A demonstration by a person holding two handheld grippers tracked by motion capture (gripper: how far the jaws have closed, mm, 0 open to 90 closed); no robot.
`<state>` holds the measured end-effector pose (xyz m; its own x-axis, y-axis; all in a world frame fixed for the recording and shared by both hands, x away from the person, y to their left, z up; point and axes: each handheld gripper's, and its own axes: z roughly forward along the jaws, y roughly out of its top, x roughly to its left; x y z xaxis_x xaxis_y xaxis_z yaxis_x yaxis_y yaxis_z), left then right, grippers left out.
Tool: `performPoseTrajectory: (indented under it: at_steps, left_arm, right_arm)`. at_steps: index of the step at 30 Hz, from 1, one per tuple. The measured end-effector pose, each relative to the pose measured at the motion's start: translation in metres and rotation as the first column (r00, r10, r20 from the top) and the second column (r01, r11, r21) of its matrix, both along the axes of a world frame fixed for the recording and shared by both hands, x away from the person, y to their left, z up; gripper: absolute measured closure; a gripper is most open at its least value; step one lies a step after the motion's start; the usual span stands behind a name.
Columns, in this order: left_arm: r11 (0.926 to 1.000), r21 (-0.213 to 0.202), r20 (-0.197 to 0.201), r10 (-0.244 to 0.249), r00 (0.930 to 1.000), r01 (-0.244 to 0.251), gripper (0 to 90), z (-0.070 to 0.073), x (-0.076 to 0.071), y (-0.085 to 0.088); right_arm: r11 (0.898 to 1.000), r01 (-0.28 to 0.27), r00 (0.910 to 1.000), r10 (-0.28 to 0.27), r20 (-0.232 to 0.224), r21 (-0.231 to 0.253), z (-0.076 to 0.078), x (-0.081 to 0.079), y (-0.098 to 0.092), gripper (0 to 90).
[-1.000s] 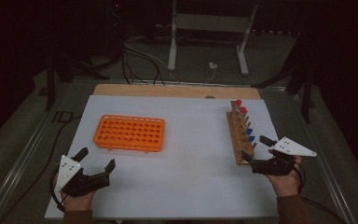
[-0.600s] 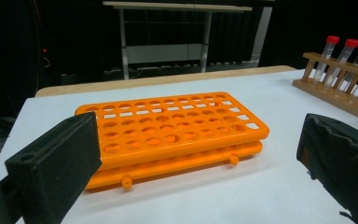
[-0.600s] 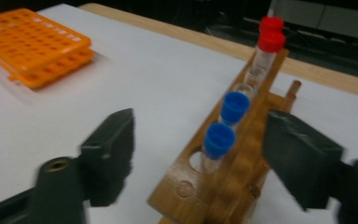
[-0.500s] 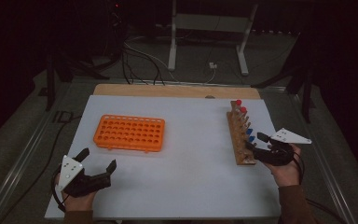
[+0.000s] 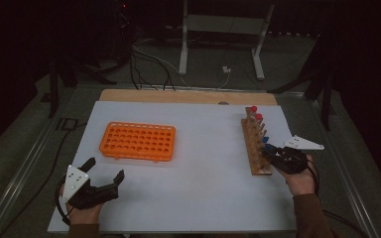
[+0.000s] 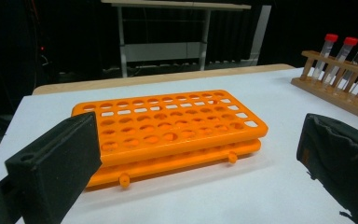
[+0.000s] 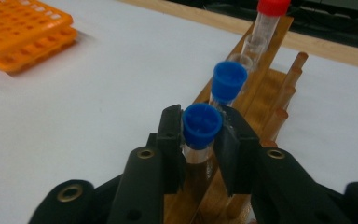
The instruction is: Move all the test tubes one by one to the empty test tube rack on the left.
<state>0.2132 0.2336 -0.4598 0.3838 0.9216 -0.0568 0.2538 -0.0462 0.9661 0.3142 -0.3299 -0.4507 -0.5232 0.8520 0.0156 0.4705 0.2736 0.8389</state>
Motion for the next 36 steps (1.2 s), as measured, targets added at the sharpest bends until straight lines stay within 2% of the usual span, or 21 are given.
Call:
performPoseTrajectory:
  at_steps: [2, 5, 17, 26, 36]
  left_arm:
    - [1.0, 0.004, -0.002, -0.002, 1.0, 0.002, 0.1, 0.0, 0.0, 0.0]
    - [1.0, 0.002, -0.003, -0.003, 1.0, 0.003, 0.1, 0.0, 0.0, 0.0]
    - [1.0, 0.003, -0.006, -0.003, 1.0, 0.003, 0.1, -0.001, 0.0, 0.0]
    - [0.9999, 0.01, -0.017, -0.008, 0.9998, 0.009, 0.1, -0.002, 0.002, -0.002]
    - [0.9991, 0.035, -0.043, -0.023, 0.9988, 0.025, 0.1, -0.003, 0.004, -0.005]
  right_arm:
    - [1.0, -0.002, 0.9999, 0.002, -0.013, -0.008, -0.003, 0.002, 0.002, 73.7]
    - [1.0, -0.006, 0.9999, 0.005, -0.01, -0.029, -0.004, 0.003, 0.005, 75.3]
    - [0.999, 0.011, 0.9998, -0.012, -0.014, -0.043, -0.002, 0.004, 0.009, 76.3]
    - [0.999, 0.001, 0.9999, -0.002, -0.013, -0.043, 0.013, 0.004, 0.01, 76.4]
    - [0.998, -0.018, 0.9998, 0.018, 0.003, -0.057, 0.043, 0.004, 0.007, 76.4]
